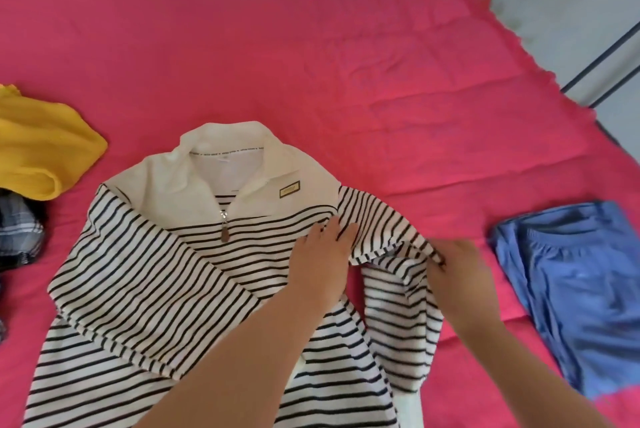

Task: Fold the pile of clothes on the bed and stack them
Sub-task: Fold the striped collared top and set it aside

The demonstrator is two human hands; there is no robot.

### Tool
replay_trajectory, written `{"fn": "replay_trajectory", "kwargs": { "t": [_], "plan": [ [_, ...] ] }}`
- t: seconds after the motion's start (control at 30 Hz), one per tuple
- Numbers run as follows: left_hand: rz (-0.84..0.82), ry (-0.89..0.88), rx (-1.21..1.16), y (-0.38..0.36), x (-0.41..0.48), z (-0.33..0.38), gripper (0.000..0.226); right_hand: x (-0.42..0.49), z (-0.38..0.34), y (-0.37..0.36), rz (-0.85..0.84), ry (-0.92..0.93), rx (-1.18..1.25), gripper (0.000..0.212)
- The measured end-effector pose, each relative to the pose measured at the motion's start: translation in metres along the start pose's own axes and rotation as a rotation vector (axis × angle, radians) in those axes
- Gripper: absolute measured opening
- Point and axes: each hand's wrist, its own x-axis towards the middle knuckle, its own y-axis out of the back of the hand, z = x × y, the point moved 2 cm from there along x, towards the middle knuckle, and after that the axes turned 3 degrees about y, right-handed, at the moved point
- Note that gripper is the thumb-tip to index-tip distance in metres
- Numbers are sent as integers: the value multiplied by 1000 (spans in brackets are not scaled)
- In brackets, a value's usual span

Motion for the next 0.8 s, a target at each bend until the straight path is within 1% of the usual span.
{"fn": "replay_trajectory", "kwargs": {
  "t": [0.07, 0.1, 0.13, 0.17, 0.2, 0.27, 0.37, 0.4, 0.43, 0.47, 0.5, 0.57, 0.6, 0.63, 0.67, 0.7, 0.73, 0.77, 0.8],
  "plan": [
    [24, 26, 38, -5, -2, -4, 60, 11, -11, 26, 165, 100, -15, 35],
    [29, 25, 52, -7, -5, -6, 58, 14, -18, 38, 259, 190, -44, 39],
    [31, 23, 55, -9, -8, -8, 58, 13, -28, 46, 324, 288, -74, 39],
    [33, 31, 54, -12, -12, -12, 58, 7, -36, 48, 322, 378, -91, 40],
    [33, 52, 54, -14, -16, -19, 59, -1, -42, 43, 266, 439, -102, 41],
    [1, 124, 58, -17, -25, -38, 62, -26, -49, 19, 27, 508, -74, 38],
    [-67, 217, 85, -16, -41, -64, 66, -66, -33, -32, -297, 690, -53, 34],
    [-73, 219, 83, -15, -44, -68, 68, -72, -25, -42, -353, 685, -21, 33],
    [-57, 204, 63, -14, -46, -69, 70, -74, -19, -47, -350, 620, 53, 30],
    [-19, 166, 24, -12, -46, -67, 71, -72, -15, -45, -270, 519, 144, 25],
    [33, 101, -14, -9, -44, -62, 71, -67, -13, -40, -147, 388, 235, 22],
    [201, -66, -82, -6, -38, -48, 70, -55, -7, -27, 88, 152, 364, 20],
    [263, -147, -103, -5, -35, -39, 66, -49, -3, -22, 172, 91, 359, 25],
    [243, -208, -99, -4, -33, -29, 61, -41, 0, -16, 205, 44, 318, 33],
    [174, -235, -81, -5, -31, -21, 57, -33, 5, -13, 174, 16, 253, 44],
    [84, -224, -61, -9, -29, -16, 56, -26, 10, -12, 69, 10, 150, 55],
    [-39, -175, -47, -16, -28, -16, 57, -18, 17, -14, -91, 32, 6, 61],
    [-146, -126, -41, -22, -27, -19, 58, -15, 23, -16, -253, 62, -151, 59],
    [-219, -86, -46, -26, -28, -22, 59, -12, 27, -20, -397, 100, -300, 50]
  ]
}}
